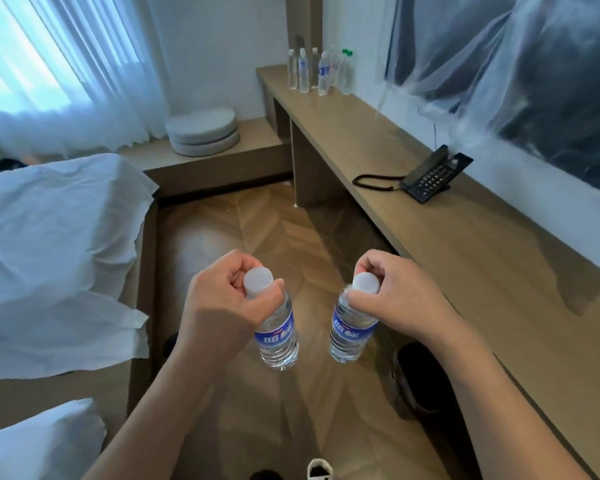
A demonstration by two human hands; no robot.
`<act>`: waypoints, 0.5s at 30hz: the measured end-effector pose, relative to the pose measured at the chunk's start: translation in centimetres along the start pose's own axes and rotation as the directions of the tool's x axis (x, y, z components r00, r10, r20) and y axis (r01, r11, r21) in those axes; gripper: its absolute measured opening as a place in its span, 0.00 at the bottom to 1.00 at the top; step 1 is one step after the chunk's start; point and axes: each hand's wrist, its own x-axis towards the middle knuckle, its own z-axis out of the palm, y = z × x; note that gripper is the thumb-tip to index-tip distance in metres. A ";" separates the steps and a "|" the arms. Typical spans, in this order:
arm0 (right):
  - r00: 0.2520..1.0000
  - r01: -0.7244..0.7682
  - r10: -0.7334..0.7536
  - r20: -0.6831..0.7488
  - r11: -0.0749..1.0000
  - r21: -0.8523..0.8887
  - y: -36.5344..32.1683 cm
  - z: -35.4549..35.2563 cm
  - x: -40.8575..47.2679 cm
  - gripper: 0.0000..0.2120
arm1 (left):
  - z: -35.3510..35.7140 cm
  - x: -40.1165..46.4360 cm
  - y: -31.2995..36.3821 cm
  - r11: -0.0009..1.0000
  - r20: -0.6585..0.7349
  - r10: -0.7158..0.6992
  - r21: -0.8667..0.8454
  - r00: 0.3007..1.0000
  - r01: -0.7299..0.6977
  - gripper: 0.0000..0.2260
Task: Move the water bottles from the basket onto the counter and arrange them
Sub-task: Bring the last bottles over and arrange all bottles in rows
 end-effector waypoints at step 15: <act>0.998 -0.032 0.034 0.044 0.999 -0.034 -5.3 4.7 42.4 0.11 | 0.1 40.7 -13.1 0.998 0.087 0.043 0.051 0.995 -0.048 0.09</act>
